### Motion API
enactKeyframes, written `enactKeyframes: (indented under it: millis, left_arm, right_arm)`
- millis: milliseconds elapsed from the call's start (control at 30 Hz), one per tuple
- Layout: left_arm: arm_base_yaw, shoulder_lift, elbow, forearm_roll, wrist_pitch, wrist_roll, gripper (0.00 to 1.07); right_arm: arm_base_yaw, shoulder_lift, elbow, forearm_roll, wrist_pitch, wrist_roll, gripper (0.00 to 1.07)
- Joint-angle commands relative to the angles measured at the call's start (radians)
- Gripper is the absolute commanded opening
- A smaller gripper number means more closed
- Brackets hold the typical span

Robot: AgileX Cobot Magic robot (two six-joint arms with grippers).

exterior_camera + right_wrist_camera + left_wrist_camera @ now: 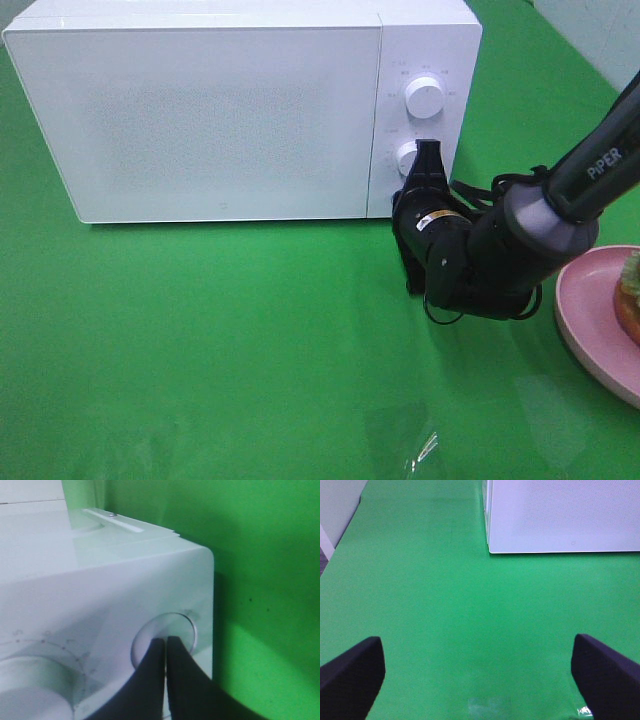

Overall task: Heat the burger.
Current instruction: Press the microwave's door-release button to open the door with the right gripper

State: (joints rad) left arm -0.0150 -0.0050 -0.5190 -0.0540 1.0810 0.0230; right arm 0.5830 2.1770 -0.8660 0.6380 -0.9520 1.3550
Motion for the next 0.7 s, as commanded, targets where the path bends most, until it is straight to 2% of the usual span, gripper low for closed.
enactKeyframes:
  millis: [33,367,700]
  left_arm:
    - [-0.005,-0.018,0.002,-0.008,-0.014,-0.001,0.93]
    - [-0.005,-0.018,0.002,-0.008,-0.014,-0.001,0.93]
    - [-0.005,-0.018,0.002,-0.008,-0.014,-0.001,0.93]
  right_arm:
    - [-0.014,0.008,-0.02,0.007,-0.055,-0.058,0.0]
    - [-0.037,0.01,-0.029,0.003,-0.088,-0.055,0.0]
    - [-0.037,0.01,-0.111,0.006,-0.204,-0.031,0.0]
